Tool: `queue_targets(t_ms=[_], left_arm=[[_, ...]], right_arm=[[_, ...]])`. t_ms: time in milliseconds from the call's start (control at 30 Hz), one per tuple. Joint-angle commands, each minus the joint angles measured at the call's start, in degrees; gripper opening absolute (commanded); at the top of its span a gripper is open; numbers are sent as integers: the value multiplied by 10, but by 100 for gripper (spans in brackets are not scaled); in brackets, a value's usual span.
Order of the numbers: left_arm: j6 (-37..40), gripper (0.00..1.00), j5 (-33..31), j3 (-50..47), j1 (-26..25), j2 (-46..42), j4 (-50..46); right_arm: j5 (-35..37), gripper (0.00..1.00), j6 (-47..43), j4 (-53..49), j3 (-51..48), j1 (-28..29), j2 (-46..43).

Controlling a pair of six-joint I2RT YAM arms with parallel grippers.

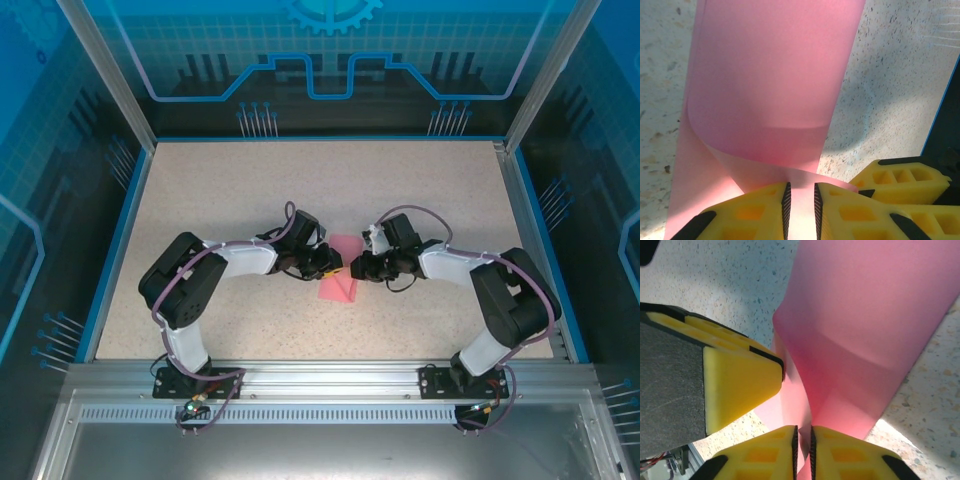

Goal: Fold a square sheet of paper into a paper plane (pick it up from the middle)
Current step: Fold the triangle a second time at the center of the table.

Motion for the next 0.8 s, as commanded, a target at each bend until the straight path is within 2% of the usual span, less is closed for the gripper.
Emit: queue_targets(t_ms=[0,100,267,767], left_arm=[[-6,23,14,17,-4,4,5],[-4,26,14,14,-5,-5,5],[5,30,9,12,-5,-22,-7],[15,30,4,0,-13,-42,-15]], right_arm=[[-20,11,5,24,-9,-17,10],[-37,7,-5,27,-9,-27,16],[-53,7,-42,-8,12,-39,34],[-34,9,-84,-65,49,-40,70]])
